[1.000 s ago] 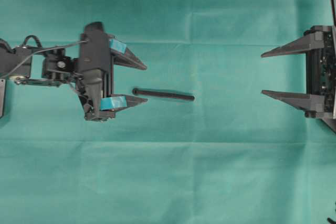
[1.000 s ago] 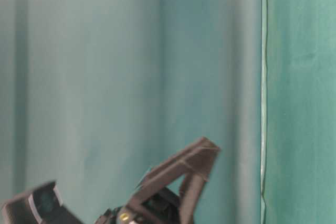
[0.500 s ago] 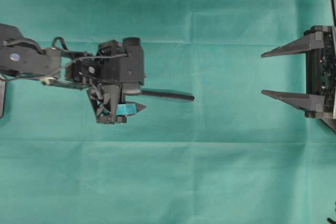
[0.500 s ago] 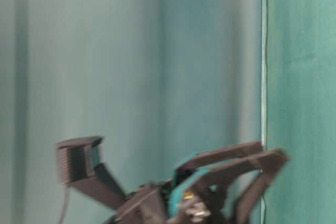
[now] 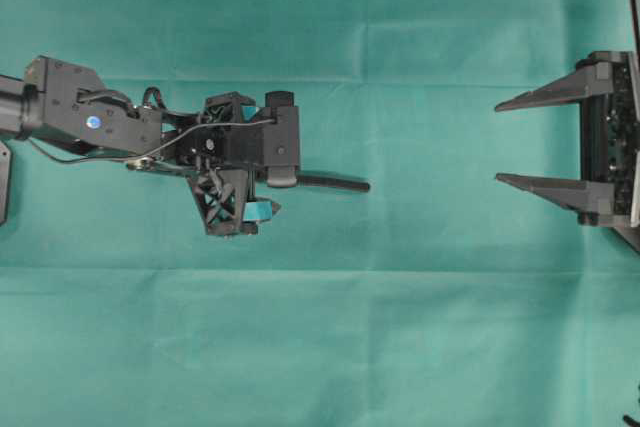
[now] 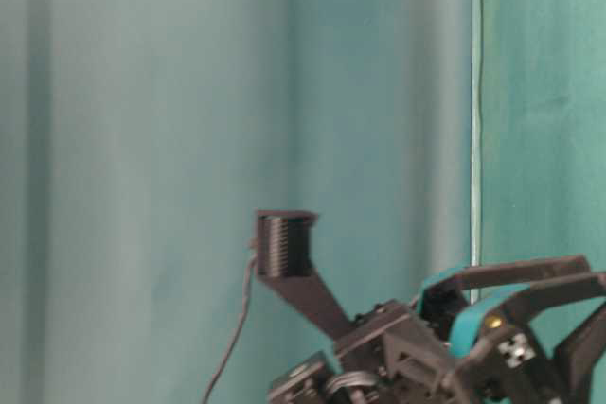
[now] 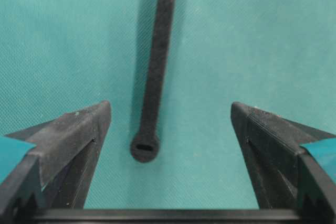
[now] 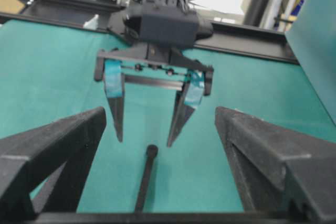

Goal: Peel off the Velcro with your right arm.
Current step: 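Lift the strap upright with the left gripper, free end pointing up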

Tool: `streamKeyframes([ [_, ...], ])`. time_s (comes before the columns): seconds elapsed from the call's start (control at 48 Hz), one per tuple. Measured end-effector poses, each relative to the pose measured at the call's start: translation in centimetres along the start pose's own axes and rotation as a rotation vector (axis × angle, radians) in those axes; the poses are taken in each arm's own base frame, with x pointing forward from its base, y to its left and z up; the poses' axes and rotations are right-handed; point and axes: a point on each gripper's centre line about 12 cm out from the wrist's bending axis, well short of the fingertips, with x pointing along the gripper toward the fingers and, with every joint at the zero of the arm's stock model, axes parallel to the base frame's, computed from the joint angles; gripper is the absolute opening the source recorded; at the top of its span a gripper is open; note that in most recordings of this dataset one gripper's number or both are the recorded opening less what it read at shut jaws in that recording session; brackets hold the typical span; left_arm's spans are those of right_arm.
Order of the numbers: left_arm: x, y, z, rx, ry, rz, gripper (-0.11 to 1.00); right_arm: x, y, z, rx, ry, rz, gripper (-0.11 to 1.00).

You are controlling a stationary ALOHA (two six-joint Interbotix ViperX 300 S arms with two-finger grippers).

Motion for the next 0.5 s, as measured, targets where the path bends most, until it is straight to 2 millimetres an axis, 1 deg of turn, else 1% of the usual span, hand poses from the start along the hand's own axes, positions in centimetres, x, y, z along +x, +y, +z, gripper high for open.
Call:
streamKeyframes([
  [0.146, 1.3, 0.3, -0.6, -0.006, 0.012, 0.005, 0.96, 0.0, 0.0, -0.1, -0.006, 0.0, 0.002, 0.79],
  [0.354, 2.3, 0.3, -0.9, -0.002, -0.003, 0.005, 0.96, 0.0, 0.0, -0.1, -0.007, 0.0, 0.003, 0.79],
  [0.5, 2.7, 0.3, -1.0, -0.002, -0.008, 0.006, 0.96, 0.0, 0.0, -0.1, -0.006, 0.002, 0.002, 0.79],
])
